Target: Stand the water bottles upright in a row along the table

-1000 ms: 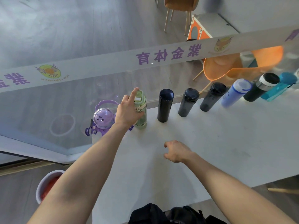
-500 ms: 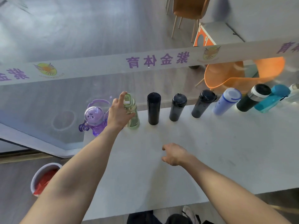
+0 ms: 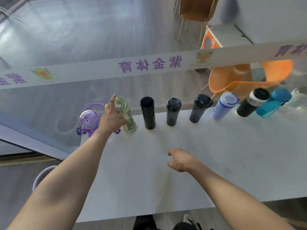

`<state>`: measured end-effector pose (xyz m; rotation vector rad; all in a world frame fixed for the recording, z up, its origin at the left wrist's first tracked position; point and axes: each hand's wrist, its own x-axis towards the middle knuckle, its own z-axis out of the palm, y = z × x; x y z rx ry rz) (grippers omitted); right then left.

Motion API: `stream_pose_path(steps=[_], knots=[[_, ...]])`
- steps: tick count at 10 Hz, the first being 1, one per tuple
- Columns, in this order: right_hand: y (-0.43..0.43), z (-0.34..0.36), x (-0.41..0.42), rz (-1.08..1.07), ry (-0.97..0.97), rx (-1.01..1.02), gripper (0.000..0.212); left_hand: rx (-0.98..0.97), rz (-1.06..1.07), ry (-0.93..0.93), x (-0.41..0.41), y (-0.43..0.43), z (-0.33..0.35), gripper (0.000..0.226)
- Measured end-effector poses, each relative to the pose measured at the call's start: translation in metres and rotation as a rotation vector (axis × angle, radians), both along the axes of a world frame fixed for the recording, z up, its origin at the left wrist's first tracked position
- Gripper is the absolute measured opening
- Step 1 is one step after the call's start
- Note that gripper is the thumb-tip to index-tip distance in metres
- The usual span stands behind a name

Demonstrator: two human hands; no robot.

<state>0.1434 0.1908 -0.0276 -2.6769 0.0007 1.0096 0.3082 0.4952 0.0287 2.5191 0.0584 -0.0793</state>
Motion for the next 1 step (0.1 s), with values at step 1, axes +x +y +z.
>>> stream_pose_path(steps=[1], knots=[[-0.0237,0.0072,-0.0061,-0.049,-0.117,0.057,0.056,0.027,0.058,-0.096,-0.0240,0.0066,0.0005,0.127]])
